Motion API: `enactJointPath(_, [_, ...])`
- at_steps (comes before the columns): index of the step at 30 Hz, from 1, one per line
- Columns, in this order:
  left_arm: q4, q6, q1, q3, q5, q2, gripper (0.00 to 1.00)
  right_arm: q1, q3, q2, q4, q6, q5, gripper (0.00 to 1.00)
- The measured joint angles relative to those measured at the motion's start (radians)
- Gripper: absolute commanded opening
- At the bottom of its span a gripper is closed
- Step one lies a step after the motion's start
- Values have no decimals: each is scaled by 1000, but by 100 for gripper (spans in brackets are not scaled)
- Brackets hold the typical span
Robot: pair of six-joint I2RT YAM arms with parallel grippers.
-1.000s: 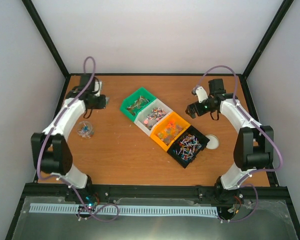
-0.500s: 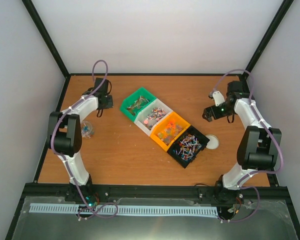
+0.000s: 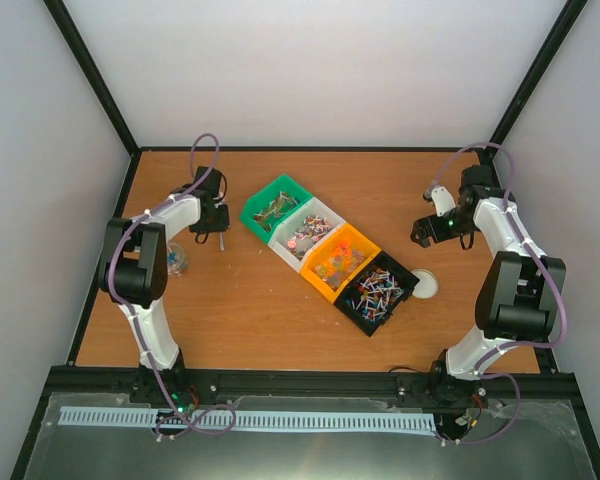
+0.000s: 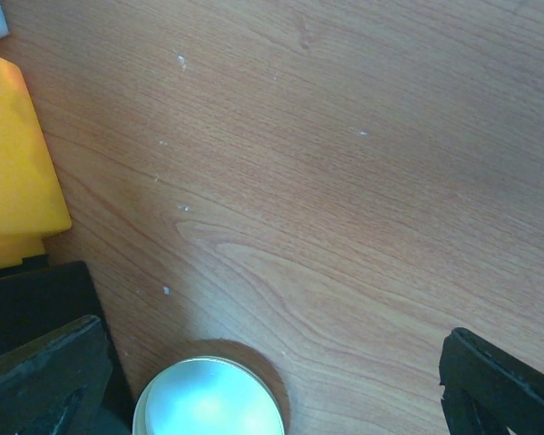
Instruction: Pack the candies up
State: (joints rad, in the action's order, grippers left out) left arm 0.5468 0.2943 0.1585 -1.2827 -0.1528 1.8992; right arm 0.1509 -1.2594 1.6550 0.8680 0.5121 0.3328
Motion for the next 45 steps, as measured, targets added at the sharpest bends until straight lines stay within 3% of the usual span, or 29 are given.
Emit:
enactJointPath(5, [80, -62, -1, -9, 52, -64, 83, 1, 5, 0, 0, 1, 5, 98])
enactJointPath(8, [153, -151, -21, -42, 114, -123, 99, 6, 18, 0, 2, 7, 12, 98])
enactJointPath(15, [383, -442, -224, -145, 310, -214, 100, 26, 33, 0, 11, 18, 27, 97])
enactJointPath(18, [496, -565, -346, -206, 365, -192, 95, 26, 34, 0, 11, 19, 33, 97])
enactJointPath(22, [642, -710, -485, -325, 415, -97, 81, 26, 34, 3, 12, 21, 43, 96])
enactJointPath(26, [724, -809, -565, -383, 435, 0, 70, 26, 24, 20, 15, 23, 48, 96])
enactJointPath(35, [770, -929, -571, -378, 475, 58, 47, 26, 14, 33, 23, 26, 48, 95])
enactJointPath(45, [742, -961, -528, -251, 484, 66, 35, 26, 14, 33, 29, 30, 45, 94])
